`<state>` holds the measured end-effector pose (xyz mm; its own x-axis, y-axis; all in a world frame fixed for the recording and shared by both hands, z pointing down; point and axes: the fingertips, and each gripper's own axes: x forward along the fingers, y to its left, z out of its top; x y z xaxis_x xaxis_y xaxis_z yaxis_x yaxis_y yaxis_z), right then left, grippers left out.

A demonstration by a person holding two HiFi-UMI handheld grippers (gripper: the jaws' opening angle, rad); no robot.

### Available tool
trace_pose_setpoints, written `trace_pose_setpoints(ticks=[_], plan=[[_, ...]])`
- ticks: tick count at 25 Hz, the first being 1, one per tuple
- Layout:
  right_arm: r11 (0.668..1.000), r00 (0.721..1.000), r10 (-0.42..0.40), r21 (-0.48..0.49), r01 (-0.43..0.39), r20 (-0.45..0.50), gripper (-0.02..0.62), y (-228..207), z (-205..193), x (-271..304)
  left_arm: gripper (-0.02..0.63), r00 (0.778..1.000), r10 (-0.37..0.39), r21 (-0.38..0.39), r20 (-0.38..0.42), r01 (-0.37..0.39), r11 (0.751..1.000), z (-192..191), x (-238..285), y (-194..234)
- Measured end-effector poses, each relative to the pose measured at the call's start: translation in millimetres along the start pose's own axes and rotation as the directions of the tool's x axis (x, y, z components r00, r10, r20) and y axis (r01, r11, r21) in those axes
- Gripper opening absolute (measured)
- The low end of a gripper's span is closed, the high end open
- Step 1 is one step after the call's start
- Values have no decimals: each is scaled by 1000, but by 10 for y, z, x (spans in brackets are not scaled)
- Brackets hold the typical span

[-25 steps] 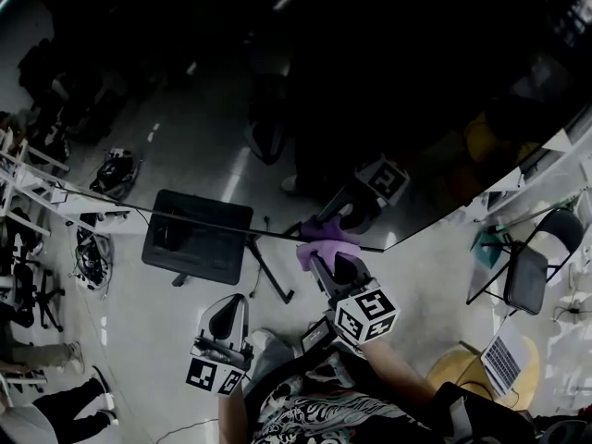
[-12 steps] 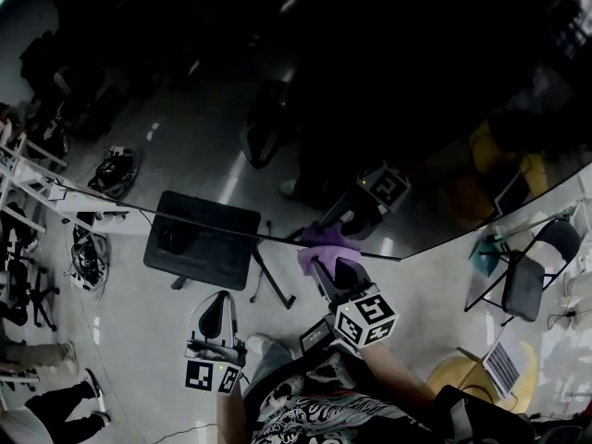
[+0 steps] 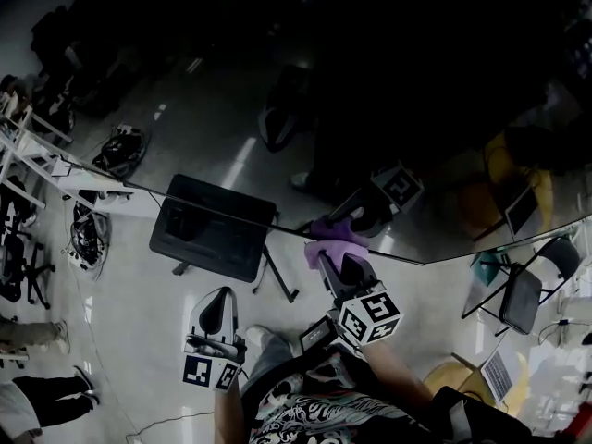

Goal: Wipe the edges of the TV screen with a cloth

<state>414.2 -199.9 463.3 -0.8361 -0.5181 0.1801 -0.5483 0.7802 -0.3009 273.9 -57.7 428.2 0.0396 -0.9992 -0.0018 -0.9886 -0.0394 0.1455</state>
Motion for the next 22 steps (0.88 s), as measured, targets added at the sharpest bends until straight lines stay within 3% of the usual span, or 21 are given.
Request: trace_pose_setpoints(ticks=[4, 9, 14, 18, 22], plan=[[1000, 1000, 4, 0, -4, -6, 104, 116, -18, 170, 17, 1000, 19, -10, -5, -19, 1000, 2, -99, 212], [1000, 1000, 3, -11, -3, -20, 104, 468, -64, 667, 17, 999, 35, -36, -12, -36, 999, 0, -229, 802], [1000, 1000, 4, -6, -4, -19, 104, 430, -81, 622, 17, 999, 42, -39, -15, -42, 998, -63, -272, 741], [1000, 1000, 8, -6, -8, -21, 104, 468, -88, 702, 17, 999, 21, -67, 33, -19, 998, 35, -253, 766], [1000, 1000, 4, -17, -5, -19, 104, 513, -94, 721, 17, 999, 44, -46, -10, -44, 998, -49, -356, 848]])
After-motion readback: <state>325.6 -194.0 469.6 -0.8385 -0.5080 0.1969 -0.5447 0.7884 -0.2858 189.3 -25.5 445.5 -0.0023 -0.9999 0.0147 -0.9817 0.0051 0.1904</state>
